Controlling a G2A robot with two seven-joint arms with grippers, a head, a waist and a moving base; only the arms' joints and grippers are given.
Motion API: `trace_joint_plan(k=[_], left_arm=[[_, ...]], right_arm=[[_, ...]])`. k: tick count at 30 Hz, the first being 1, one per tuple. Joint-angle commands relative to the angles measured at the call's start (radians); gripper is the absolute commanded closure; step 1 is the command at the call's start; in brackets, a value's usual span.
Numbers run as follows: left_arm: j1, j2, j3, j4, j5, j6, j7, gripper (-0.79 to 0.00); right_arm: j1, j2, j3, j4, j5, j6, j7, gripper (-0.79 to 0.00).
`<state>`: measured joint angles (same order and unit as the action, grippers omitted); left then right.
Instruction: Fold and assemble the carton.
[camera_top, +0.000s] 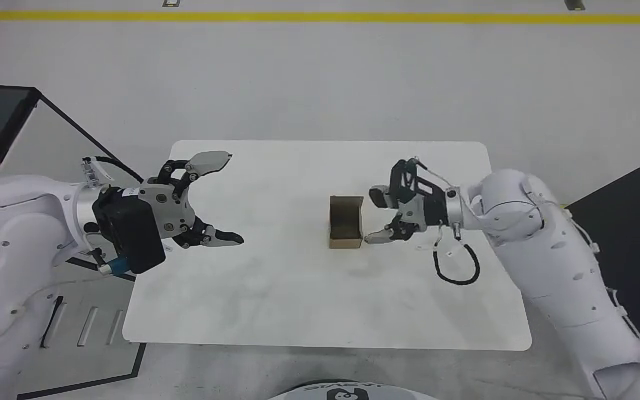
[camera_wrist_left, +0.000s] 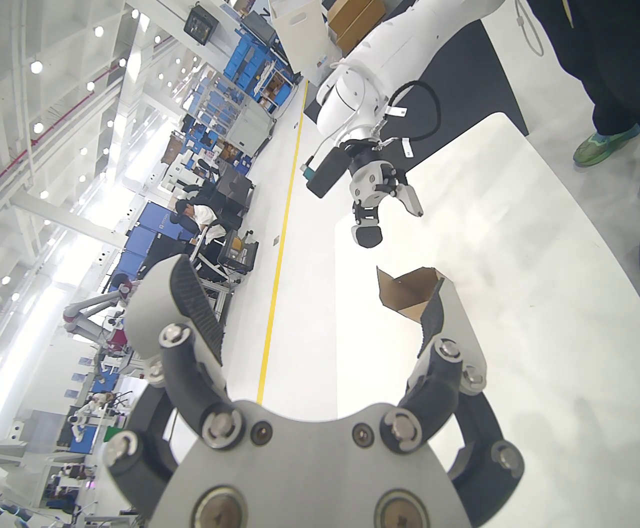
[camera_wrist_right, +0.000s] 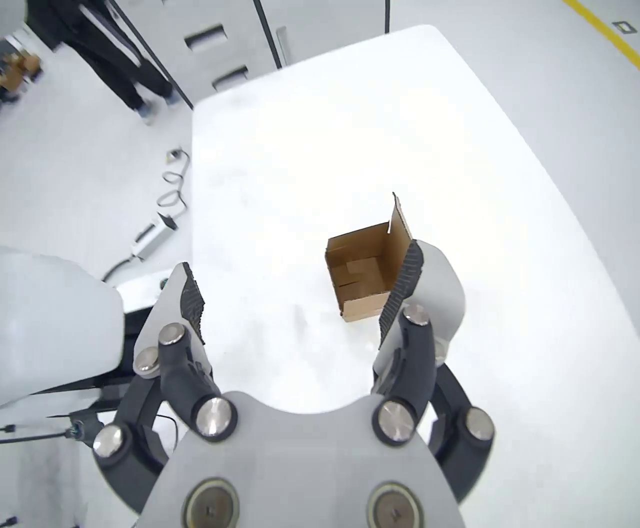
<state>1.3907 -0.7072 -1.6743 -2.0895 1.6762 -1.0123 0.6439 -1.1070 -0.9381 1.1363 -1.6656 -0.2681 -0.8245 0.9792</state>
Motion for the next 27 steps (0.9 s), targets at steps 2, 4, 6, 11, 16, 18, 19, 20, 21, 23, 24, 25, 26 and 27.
trace_joint_plan(k=[2,4,6,11,16,18,19,20,21,23,24,25,26,27], left_arm=[[0.000,0.000,0.000,0.000,0.000,0.000,0.000,-0.785],[0.000,0.000,0.000,0.000,0.000,0.000,0.000,-0.785],[0.000,0.000,0.000,0.000,0.000,0.000,0.000,-0.785],[0.000,0.000,0.000,0.000,0.000,0.000,0.000,-0.785],[0.000,0.000,0.000,0.000,0.000,0.000,0.000,-0.785],[0.000,0.000,0.000,0.000,0.000,0.000,0.000,-0.785],[0.000,0.000,0.000,0.000,0.000,0.000,0.000,-0.785],[0.000,0.000,0.000,0.000,0.000,0.000,0.000,-0.785],[0.000,0.000,0.000,0.000,0.000,0.000,0.000,-0.785],[0.000,0.000,0.000,0.000,0.000,0.000,0.000,-0.785],[0.000,0.000,0.000,0.000,0.000,0.000,0.000,-0.785],[0.000,0.000,0.000,0.000,0.000,0.000,0.000,-0.785],[0.000,0.000,0.000,0.000,0.000,0.000,0.000,-0.785],[0.000,0.000,0.000,0.000,0.000,0.000,0.000,-0.785]], right_arm=[[0.001,0.000,-0.001,0.000,-0.010,0.003,0.001,-0.785],[0.001,0.000,-0.001,0.000,-0.010,0.003,0.001,-0.785],[0.001,0.000,-0.001,0.000,-0.010,0.003,0.001,-0.785],[0.001,0.000,-0.001,0.000,-0.010,0.003,0.001,-0.785],[-0.021,0.002,0.027,0.052,0.189,0.047,-0.068,-0.785],[-0.034,0.007,0.043,0.090,0.356,0.110,-0.052,-0.785],[-0.037,0.010,0.048,0.110,0.445,0.163,-0.018,-0.785],[-0.033,0.013,0.057,0.129,0.526,0.219,0.023,-0.785],[-0.032,0.015,0.068,0.147,0.616,0.264,0.048,-0.785],[-0.026,0.020,0.087,0.188,0.725,0.359,0.117,-0.785],[-0.020,0.024,0.105,0.219,0.739,0.408,0.138,-0.785],[-0.018,0.027,0.108,0.224,0.729,0.432,0.157,-0.785],[-0.018,0.029,0.109,0.232,0.740,0.473,0.187,-0.785],[-0.017,0.029,0.117,0.242,0.773,0.501,0.196,-0.785]])
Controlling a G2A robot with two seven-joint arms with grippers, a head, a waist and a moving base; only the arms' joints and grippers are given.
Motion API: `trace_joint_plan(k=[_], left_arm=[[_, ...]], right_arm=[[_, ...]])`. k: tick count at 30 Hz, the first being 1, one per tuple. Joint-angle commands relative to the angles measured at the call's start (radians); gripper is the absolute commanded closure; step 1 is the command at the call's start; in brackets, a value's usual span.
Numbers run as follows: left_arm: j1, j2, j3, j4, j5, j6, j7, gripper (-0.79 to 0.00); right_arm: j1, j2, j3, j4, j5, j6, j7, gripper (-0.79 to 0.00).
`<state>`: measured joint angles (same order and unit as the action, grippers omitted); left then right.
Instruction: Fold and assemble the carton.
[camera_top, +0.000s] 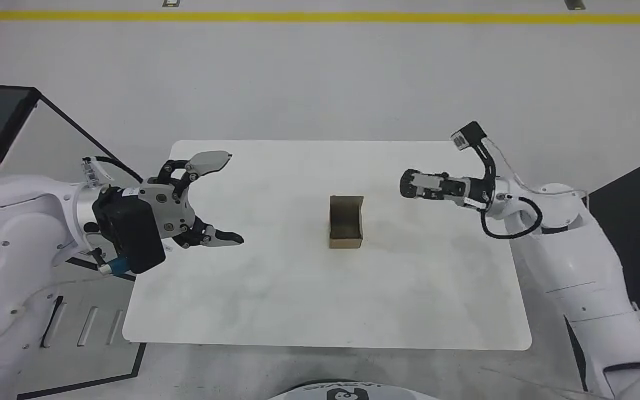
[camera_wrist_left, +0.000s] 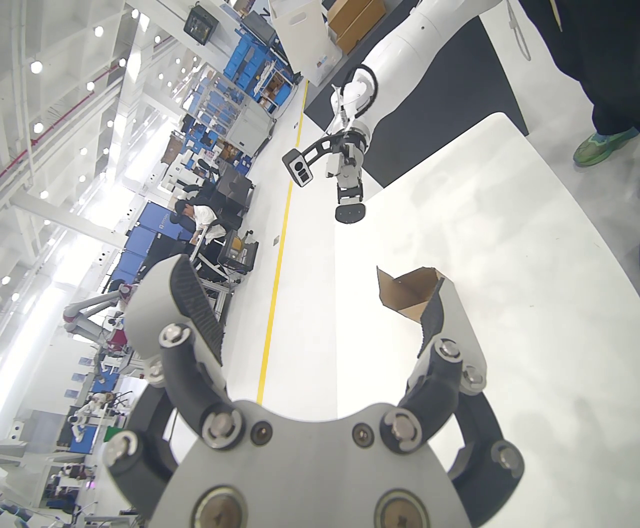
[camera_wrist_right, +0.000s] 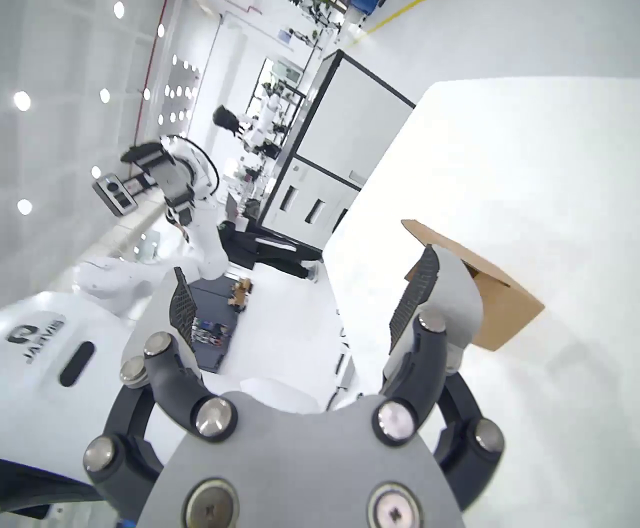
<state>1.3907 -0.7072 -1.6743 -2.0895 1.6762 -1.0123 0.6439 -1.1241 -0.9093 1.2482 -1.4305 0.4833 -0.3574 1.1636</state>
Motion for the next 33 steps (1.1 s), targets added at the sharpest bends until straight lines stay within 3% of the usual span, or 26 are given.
trace_joint_plan(k=[1,10,12,15,19,29,33], left_arm=[[0.000,0.000,0.000,0.000,0.000,0.000,0.000,-0.785],[0.012,-0.001,0.008,0.020,-0.019,0.000,-0.012,-0.785],[0.028,-0.002,0.036,0.050,-0.091,0.000,-0.084,-0.785],[0.043,0.000,0.147,0.092,-0.272,0.000,-0.210,-0.785],[-0.018,0.001,0.291,0.135,-0.518,0.000,-0.432,-0.785],[-0.019,-0.002,0.306,0.140,-0.554,0.004,-0.437,-0.785],[-0.024,-0.016,0.469,0.207,-0.711,0.000,-0.453,-0.785]], right_arm=[[0.001,0.002,0.013,0.013,0.037,0.042,0.022,-0.785],[0.001,0.002,0.013,0.013,0.037,0.042,0.022,-0.785],[0.001,0.002,0.013,0.013,0.037,0.042,0.022,-0.785],[0.001,0.002,0.013,0.013,0.037,0.042,0.022,-0.785],[0.001,0.002,0.013,0.013,0.037,0.042,0.022,-0.785],[0.001,0.002,0.013,0.013,0.037,0.042,0.022,-0.785],[0.001,0.002,0.013,0.013,0.037,0.042,0.022,-0.785]])
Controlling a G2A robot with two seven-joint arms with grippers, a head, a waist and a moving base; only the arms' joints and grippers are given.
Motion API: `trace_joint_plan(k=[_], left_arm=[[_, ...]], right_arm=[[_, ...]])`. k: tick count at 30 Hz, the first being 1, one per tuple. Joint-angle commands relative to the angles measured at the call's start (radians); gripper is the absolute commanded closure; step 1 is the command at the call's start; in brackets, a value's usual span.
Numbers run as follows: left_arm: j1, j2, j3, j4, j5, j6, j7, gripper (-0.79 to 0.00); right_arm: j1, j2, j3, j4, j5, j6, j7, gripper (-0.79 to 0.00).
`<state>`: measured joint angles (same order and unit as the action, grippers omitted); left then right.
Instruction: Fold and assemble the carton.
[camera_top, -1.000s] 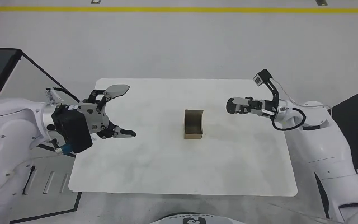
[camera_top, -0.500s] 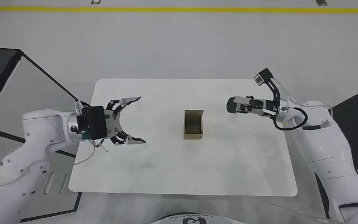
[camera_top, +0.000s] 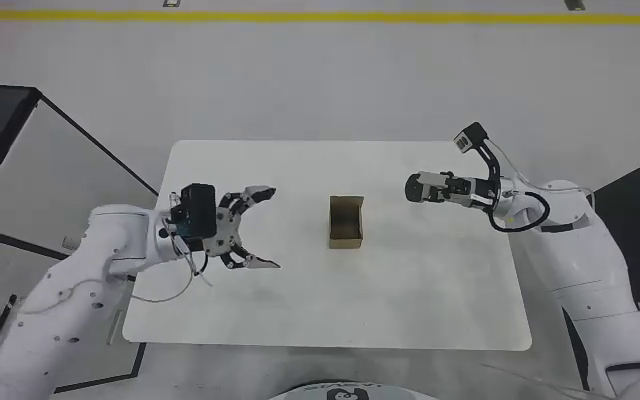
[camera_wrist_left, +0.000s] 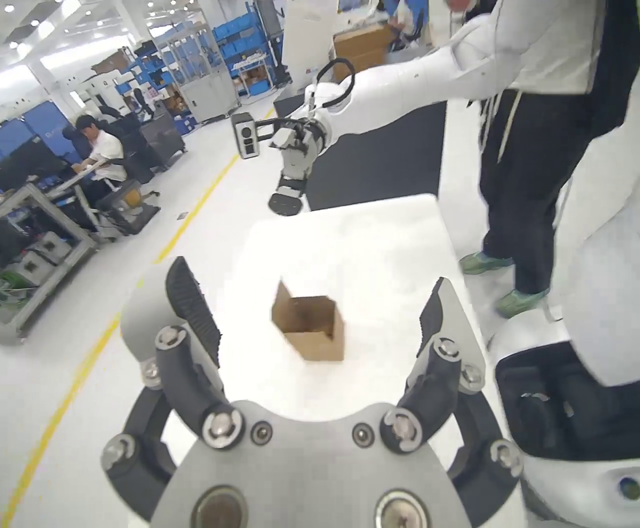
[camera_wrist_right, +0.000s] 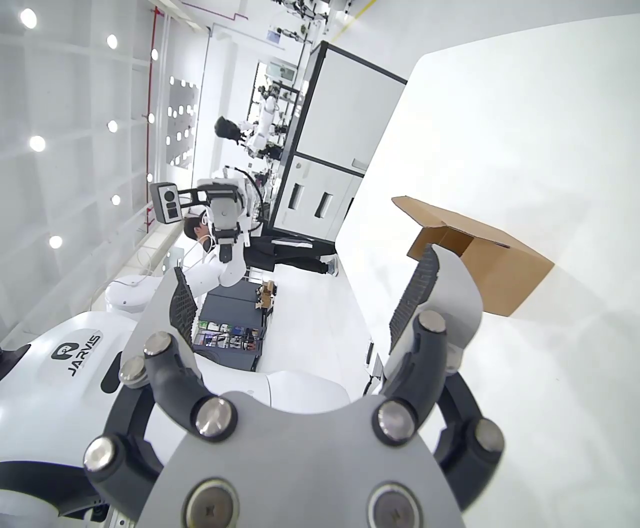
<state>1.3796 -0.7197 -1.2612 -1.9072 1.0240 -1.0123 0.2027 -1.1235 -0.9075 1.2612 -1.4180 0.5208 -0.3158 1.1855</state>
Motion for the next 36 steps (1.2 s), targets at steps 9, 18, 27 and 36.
trace_joint_plan(k=[9,18,27,36], left_arm=[[-0.085,-0.028,0.221,0.135,-0.256,0.000,-0.100,-0.785],[-0.151,-0.047,0.407,0.230,-0.774,0.037,-0.339,-0.785],[-0.341,-0.111,0.595,0.328,-1.352,0.241,-0.752,-0.785],[-0.336,-0.111,0.595,0.334,-1.347,0.276,-0.750,-0.785]], right_arm=[[0.000,0.000,0.000,0.000,0.000,0.000,0.000,-0.785],[0.000,0.000,0.000,0.000,0.000,0.000,0.000,-0.785],[0.000,0.000,0.000,0.000,0.000,0.000,0.000,-0.785],[0.000,0.000,0.000,0.000,0.000,0.000,0.000,-0.785]])
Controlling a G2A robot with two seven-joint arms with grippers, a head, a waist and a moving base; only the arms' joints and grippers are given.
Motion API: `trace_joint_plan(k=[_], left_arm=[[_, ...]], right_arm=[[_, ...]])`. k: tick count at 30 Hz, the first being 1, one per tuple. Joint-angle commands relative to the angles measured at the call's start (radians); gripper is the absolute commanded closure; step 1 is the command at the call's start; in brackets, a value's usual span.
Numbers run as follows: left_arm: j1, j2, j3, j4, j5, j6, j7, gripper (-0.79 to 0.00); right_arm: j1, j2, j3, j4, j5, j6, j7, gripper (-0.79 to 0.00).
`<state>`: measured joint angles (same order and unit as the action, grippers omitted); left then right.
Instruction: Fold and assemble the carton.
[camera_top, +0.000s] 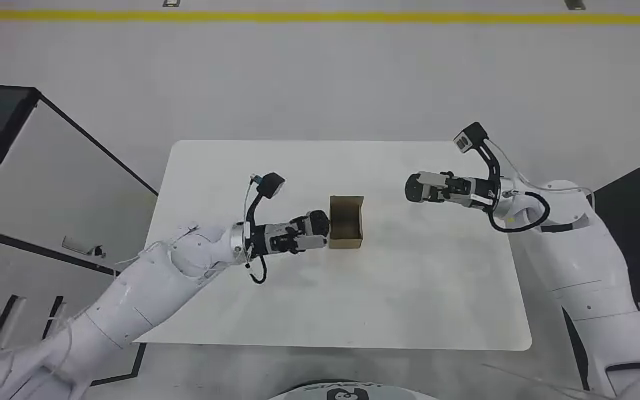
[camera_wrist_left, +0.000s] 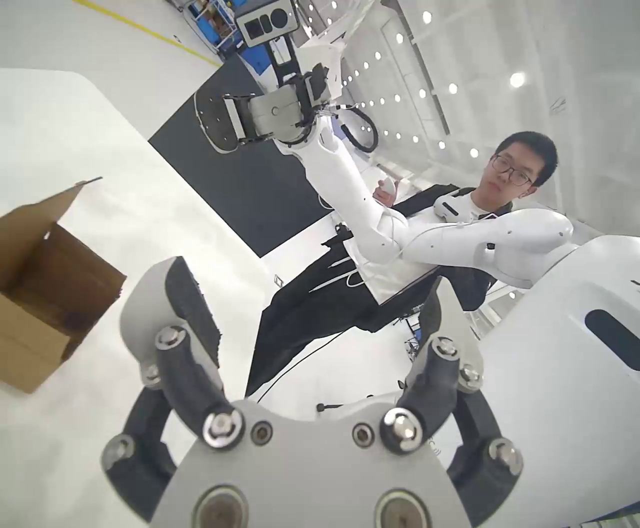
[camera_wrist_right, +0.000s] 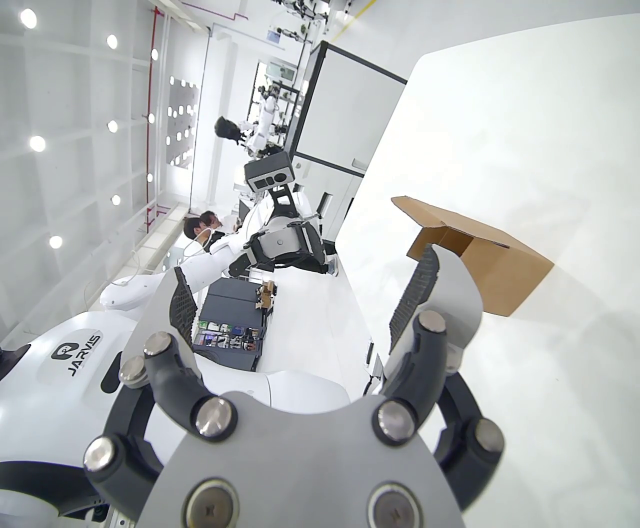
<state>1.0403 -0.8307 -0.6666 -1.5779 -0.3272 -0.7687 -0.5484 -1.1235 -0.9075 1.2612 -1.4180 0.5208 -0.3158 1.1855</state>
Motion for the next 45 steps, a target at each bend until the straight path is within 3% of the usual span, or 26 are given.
trace_joint_plan(k=[1,4,10,11,12,26,28,36,45], left_arm=[[0.005,-0.003,-0.001,0.001,-0.005,0.056,0.002,-0.785],[-0.007,-0.019,0.019,0.042,-0.052,0.155,-0.022,-0.785],[-0.056,-0.078,0.073,0.140,-0.206,0.219,-0.075,-0.785],[-0.062,-0.086,0.076,0.161,-0.224,0.217,-0.082,-0.511],[-0.069,-0.092,0.077,0.181,-0.227,0.219,-0.084,0.000],[-0.076,-0.097,0.078,0.192,-0.219,0.209,-0.095,0.000],[-0.067,-0.097,0.069,0.195,-0.217,0.220,-0.087,0.000],[-0.025,-0.083,-0.001,0.284,-0.250,0.236,-0.160,0.000],[-0.038,-0.117,0.012,0.391,-0.276,0.264,-0.204,0.000]], right_arm=[[0.000,0.000,0.000,0.000,0.000,0.000,0.000,-0.785],[-0.001,0.000,0.000,-0.002,-0.003,0.001,-0.006,-0.785],[-0.032,0.003,0.004,-0.028,-0.053,0.029,-0.030,-0.785],[-0.037,0.004,0.005,-0.029,-0.062,0.031,-0.025,-0.419],[-0.041,0.005,0.007,-0.029,-0.068,0.032,-0.023,0.000],[-0.047,0.005,0.010,-0.029,-0.072,0.032,-0.023,0.000],[-0.056,0.004,-0.003,-0.052,-0.127,0.041,-0.061,0.000],[-0.064,-0.011,-0.086,-0.032,-0.226,0.120,-0.146,0.000],[-0.052,-0.033,-0.166,0.022,-0.248,0.154,-0.204,0.000]])
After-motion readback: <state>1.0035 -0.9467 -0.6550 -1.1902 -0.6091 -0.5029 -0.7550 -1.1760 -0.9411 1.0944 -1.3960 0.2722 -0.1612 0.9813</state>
